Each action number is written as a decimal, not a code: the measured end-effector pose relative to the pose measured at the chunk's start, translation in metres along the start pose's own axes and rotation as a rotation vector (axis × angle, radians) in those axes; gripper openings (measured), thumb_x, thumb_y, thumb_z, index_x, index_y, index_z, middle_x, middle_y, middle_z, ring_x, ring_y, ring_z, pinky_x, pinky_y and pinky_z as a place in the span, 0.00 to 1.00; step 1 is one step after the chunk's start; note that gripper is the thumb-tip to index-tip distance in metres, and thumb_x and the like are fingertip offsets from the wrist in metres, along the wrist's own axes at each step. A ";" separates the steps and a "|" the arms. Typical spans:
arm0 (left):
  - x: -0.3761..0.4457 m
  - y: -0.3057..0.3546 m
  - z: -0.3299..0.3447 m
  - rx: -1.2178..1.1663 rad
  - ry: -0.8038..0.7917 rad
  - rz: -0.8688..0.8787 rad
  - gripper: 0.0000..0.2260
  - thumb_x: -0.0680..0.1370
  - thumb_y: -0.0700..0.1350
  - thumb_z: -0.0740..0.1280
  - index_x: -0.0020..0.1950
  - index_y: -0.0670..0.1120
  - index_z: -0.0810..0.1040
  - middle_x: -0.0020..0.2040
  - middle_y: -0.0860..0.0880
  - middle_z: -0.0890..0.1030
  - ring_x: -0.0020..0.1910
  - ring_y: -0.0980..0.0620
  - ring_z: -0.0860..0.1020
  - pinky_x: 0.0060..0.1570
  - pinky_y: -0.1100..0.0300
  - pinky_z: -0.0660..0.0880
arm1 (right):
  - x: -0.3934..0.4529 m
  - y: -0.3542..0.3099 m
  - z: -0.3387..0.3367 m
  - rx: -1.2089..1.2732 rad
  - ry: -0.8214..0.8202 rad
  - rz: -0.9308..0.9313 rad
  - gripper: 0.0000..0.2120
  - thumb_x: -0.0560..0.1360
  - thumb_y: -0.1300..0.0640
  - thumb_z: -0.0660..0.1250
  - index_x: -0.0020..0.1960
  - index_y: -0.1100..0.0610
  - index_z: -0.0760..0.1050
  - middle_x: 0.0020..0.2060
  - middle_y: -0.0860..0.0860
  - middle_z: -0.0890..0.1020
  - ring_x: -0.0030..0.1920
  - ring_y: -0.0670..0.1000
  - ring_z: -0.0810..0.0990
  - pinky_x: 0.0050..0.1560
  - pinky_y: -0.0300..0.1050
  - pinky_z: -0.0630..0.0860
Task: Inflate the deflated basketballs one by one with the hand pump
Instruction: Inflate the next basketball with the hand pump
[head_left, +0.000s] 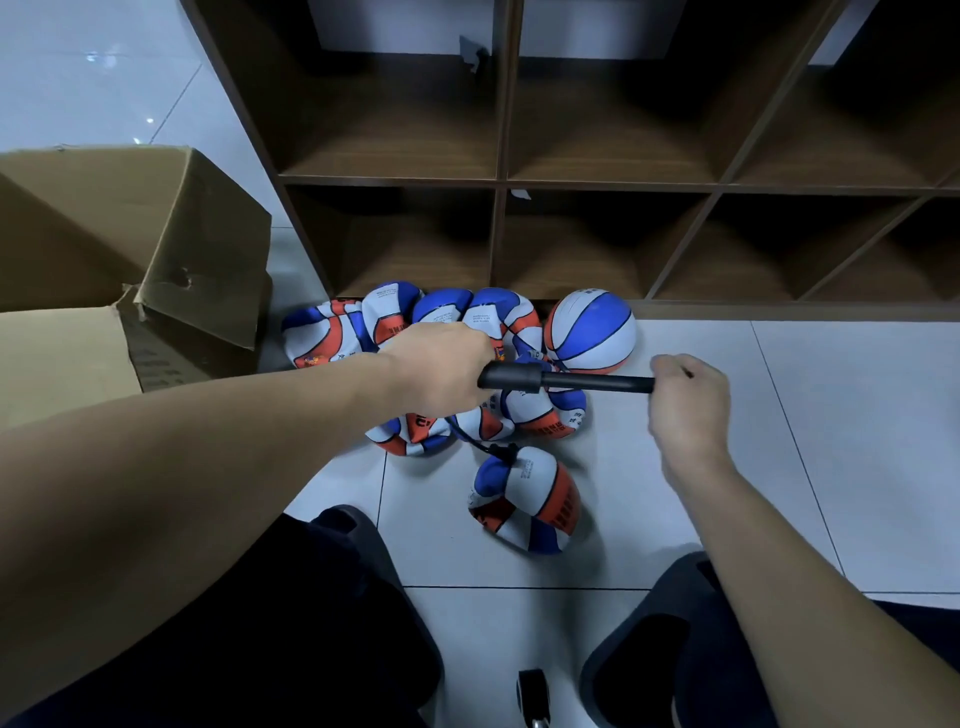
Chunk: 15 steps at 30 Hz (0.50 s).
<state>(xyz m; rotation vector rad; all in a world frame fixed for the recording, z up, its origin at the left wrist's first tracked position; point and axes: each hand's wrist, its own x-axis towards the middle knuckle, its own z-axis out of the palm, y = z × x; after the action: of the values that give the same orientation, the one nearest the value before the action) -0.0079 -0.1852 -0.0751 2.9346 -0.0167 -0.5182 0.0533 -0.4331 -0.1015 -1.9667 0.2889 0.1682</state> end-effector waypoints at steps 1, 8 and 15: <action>0.000 -0.002 0.000 -0.005 -0.006 -0.006 0.13 0.81 0.49 0.65 0.37 0.52 0.72 0.30 0.51 0.75 0.29 0.51 0.73 0.30 0.57 0.68 | 0.003 0.000 -0.003 0.013 0.002 0.018 0.14 0.72 0.55 0.64 0.35 0.56 0.59 0.34 0.56 0.60 0.40 0.64 0.58 0.36 0.56 0.57; -0.001 0.010 -0.003 -0.039 -0.001 -0.005 0.12 0.82 0.48 0.66 0.38 0.53 0.71 0.32 0.51 0.75 0.30 0.51 0.73 0.31 0.58 0.69 | -0.012 -0.012 0.011 0.037 0.007 -0.061 0.16 0.76 0.61 0.61 0.33 0.52 0.57 0.25 0.44 0.59 0.32 0.51 0.58 0.35 0.50 0.56; -0.001 0.015 -0.008 -0.038 0.043 -0.007 0.08 0.80 0.46 0.66 0.40 0.52 0.75 0.33 0.51 0.77 0.30 0.50 0.75 0.30 0.58 0.69 | -0.031 -0.022 0.033 0.030 -0.017 -0.096 0.17 0.78 0.63 0.59 0.35 0.53 0.57 0.25 0.44 0.62 0.30 0.50 0.59 0.32 0.47 0.56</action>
<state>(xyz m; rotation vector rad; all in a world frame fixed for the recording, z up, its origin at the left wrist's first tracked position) -0.0060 -0.1987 -0.0653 2.9091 0.0090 -0.4506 0.0303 -0.3906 -0.0877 -1.9439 0.1843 0.1172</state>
